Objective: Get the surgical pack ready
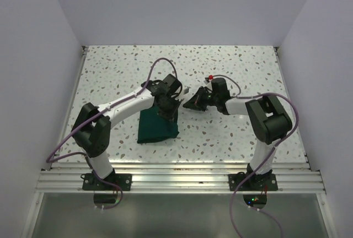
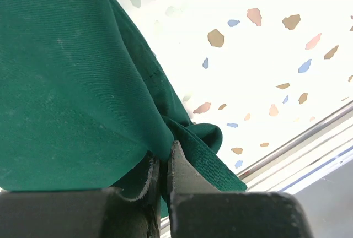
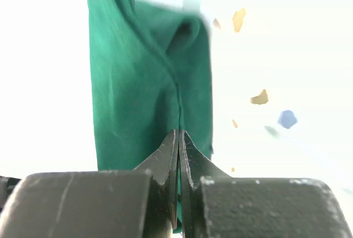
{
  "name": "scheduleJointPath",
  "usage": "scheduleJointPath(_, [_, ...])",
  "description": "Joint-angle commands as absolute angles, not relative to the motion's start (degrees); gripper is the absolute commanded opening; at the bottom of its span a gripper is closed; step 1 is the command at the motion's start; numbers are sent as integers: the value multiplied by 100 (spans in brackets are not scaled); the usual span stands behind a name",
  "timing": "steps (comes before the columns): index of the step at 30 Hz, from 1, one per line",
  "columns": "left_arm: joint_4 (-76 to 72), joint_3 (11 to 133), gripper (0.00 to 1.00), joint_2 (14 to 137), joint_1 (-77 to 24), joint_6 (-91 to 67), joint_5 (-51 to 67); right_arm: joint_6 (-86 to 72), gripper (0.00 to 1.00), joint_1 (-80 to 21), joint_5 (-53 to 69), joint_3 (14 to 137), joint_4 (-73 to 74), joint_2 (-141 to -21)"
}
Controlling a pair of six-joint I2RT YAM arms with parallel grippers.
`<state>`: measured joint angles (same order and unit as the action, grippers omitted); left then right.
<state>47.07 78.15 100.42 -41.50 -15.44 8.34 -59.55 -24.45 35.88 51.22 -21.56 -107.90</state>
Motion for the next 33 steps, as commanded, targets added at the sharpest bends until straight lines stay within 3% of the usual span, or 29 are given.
scheduleJointPath(1, [4421, 7761, 0, 9659, -4201, -1512, 1081, -5292, 0, -2312, 3639, 5421, -1390, -10433])
scheduleJointPath(9, [4447, 7919, 0, 9685, -4219, -1538, 1178, -5475, 0, -2513, 3525, 5862, -1590, -10853])
scheduleJointPath(14, [4438, 7989, 0, 9747, -4342, -1582, 1204, -6624, 0, -2978, 3384, 6046, -3440, -11697])
scheduleJointPath(18, [4421, 7937, 0, 9791, -4456, -1626, 1178, -6899, 0, -3068, 3235, 6311, -3612, -12190])
scheduleJointPath(27, [4272, 7463, 0, 9703, -4456, -1670, 1108, -4994, 2, -2268, 3348, 6521, -496, -11268])
scheduleJointPath(28, [4263, 7445, 9, 9712, -4456, -1670, 1107, -4809, 3, -2241, 3383, 6591, -22, -11198])
scheduleJointPath(31, [4254, 7400, 48, 9607, -4456, -1705, 1081, -4159, 7, -2241, 3419, 6715, 823, -10908])
scheduleJointPath(33, [4306, 7488, 54, 9580, -4456, -1705, 1046, -4078, 12, -2206, 3419, 6645, 1054, -10663])
